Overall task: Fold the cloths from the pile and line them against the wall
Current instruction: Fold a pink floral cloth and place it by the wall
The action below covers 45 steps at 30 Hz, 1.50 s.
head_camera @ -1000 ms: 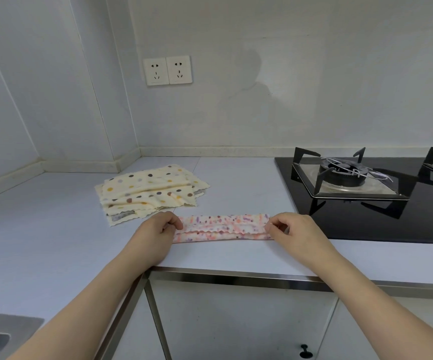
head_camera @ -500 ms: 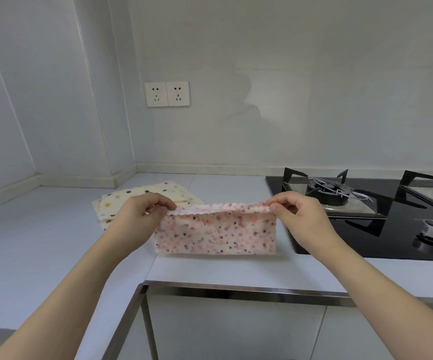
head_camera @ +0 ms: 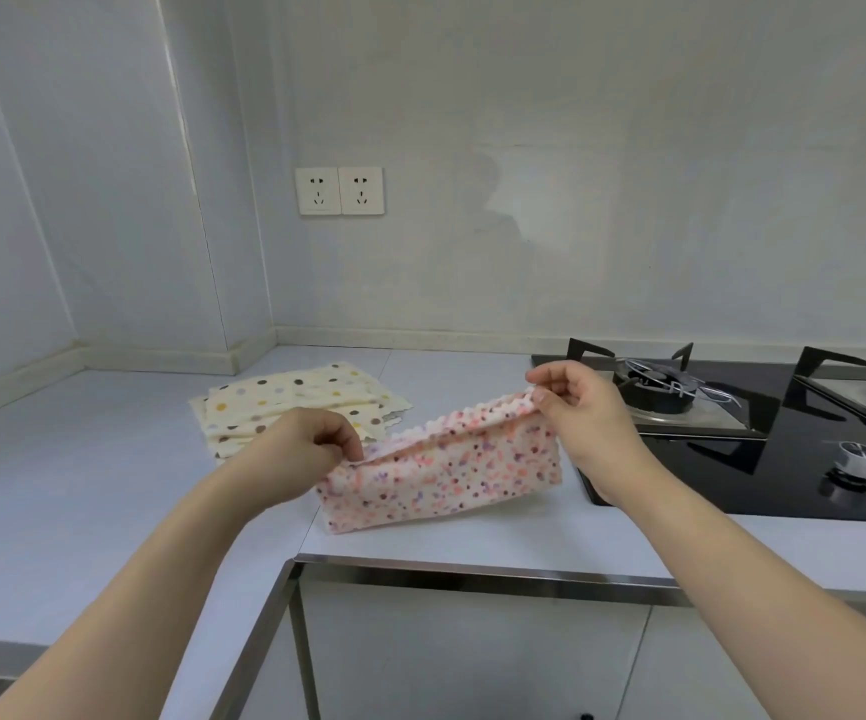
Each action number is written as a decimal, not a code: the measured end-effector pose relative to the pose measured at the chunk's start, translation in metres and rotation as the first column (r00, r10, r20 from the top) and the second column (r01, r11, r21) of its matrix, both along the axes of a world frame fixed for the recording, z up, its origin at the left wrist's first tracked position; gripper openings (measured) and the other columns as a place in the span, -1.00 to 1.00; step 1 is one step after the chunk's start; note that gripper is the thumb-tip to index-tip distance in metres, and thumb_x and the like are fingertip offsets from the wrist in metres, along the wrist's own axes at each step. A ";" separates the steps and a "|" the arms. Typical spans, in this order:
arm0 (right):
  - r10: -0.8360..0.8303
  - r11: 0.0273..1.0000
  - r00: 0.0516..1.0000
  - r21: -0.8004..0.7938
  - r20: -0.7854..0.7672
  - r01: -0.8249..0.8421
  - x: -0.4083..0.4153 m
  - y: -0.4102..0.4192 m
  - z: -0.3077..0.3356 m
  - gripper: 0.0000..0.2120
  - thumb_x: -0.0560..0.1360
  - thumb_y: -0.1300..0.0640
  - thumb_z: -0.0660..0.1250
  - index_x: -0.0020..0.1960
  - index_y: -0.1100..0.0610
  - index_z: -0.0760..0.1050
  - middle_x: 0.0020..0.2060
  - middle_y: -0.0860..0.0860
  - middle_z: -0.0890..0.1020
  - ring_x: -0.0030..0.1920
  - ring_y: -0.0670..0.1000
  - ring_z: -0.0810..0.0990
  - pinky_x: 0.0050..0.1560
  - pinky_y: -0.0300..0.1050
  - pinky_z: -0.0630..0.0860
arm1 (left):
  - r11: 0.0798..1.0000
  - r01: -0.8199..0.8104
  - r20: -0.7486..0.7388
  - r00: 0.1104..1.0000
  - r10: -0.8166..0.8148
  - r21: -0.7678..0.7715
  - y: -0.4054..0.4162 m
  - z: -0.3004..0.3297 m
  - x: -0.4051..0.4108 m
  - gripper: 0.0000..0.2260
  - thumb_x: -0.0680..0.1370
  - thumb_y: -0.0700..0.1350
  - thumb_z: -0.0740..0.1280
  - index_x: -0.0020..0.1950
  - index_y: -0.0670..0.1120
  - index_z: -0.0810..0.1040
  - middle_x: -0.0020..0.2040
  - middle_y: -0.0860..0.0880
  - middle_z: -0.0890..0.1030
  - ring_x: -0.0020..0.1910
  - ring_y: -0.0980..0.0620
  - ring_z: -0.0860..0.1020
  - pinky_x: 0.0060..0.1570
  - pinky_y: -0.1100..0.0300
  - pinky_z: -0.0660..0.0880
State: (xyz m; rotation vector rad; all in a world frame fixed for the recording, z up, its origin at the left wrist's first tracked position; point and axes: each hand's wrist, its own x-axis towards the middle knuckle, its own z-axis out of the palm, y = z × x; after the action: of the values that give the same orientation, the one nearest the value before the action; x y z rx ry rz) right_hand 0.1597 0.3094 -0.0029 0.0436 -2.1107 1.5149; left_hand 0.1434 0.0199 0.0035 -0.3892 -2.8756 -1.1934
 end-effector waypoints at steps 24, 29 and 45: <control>-0.178 0.937 0.979 0.287 -0.097 0.199 0.011 0.006 0.022 -0.79 0.62 0.26 0.11 0.03 0.08 0.50 0.08 -0.01 0.49 0.06 -0.10 0.42 -0.08 -0.49 0.29 | 0.973 -0.014 -0.308 0.949 -0.060 -0.230 0.028 0.002 0.013 -0.85 0.49 0.05 0.42 0.03 0.13 0.55 -0.08 0.30 0.43 -0.02 0.17 0.39 0.07 0.20 0.34; -0.168 0.820 0.981 0.537 -0.100 0.196 0.012 0.013 0.029 -0.66 0.55 0.39 0.07 0.19 0.16 0.50 0.09 0.00 0.40 0.09 -0.06 0.41 0.15 -0.23 0.32 | 0.995 -0.018 -0.463 0.886 -0.030 -0.100 0.029 0.005 0.014 -0.89 0.57 -0.01 0.32 -0.15 0.06 0.53 -0.20 0.19 0.55 -0.17 0.25 0.46 -0.09 0.18 0.36; -0.056 0.735 0.967 0.666 0.247 -0.127 0.030 0.015 0.061 -0.72 0.59 0.29 -0.01 0.02 0.03 0.43 -0.10 -0.08 0.51 -0.18 -0.08 0.44 -0.30 -0.28 0.33 | 0.992 -0.053 -0.323 0.946 0.013 -0.118 0.024 0.024 0.021 -0.83 0.56 -0.04 0.32 -0.23 -0.02 0.57 -0.38 0.13 0.55 -0.47 0.18 0.42 -0.44 0.26 0.34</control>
State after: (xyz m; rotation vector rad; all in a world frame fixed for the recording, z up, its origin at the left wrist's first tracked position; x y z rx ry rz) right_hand 0.1901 0.3246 0.0582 0.1641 -2.7852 0.6994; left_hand 0.1643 0.0435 0.0273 -0.4853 -2.6653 -0.8528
